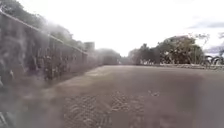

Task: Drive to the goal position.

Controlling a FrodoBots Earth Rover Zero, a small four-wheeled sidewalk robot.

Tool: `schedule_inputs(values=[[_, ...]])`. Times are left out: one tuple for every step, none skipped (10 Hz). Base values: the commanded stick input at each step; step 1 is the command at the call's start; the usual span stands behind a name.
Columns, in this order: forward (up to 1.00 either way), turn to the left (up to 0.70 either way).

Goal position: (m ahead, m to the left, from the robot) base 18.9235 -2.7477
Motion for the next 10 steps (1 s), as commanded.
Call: schedule_inputs(values=[[1.00,0.00],[1.00,0.00],[1.00,0.00],[1.00,0.00],[1.00,0.00],[1.00,0.00],[1.00,0.00],[1.00,0.00],[1.00,0.00],[1.00,0.00]])
